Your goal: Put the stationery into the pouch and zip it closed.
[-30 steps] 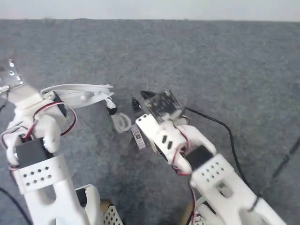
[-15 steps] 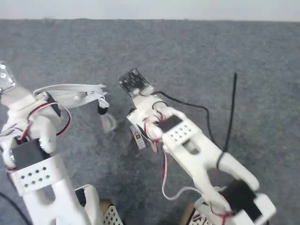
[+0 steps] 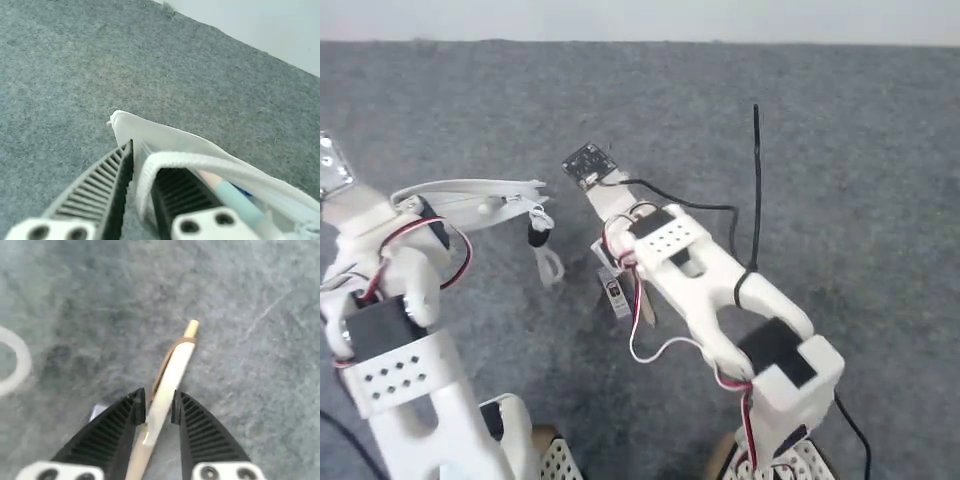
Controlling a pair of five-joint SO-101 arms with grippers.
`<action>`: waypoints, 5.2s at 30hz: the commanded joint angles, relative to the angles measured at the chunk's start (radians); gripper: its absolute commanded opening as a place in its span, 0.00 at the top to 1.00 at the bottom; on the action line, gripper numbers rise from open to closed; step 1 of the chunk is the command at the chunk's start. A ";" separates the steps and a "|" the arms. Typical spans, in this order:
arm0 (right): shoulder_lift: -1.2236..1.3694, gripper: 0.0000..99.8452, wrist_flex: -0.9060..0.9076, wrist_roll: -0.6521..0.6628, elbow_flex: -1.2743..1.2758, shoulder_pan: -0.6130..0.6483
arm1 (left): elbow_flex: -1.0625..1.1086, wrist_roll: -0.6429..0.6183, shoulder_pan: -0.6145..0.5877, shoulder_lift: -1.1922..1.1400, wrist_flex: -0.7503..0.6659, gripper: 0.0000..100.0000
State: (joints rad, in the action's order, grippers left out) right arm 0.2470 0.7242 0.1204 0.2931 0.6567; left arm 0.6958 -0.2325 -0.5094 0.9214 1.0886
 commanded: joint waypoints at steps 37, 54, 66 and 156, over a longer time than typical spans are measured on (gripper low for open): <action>0.061 0.99 0.343 -0.015 -0.394 -0.108 | -0.005 -0.015 -0.005 0.017 -0.040 0.99; -0.467 0.99 -0.016 -0.101 0.121 -0.120 | -0.005 -0.017 -0.005 0.017 -0.040 0.99; -0.969 0.99 -0.430 -0.101 0.603 -0.119 | -0.005 -0.048 0.031 0.017 -0.041 0.99; -0.852 0.99 -1.621 -0.292 0.939 0.108 | 0.087 -0.043 0.281 0.115 -0.060 0.96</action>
State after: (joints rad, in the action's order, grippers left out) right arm -0.6874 -0.8899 -0.1726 1.2858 0.7641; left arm 0.8063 -0.2616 -0.2302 1.0487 1.0579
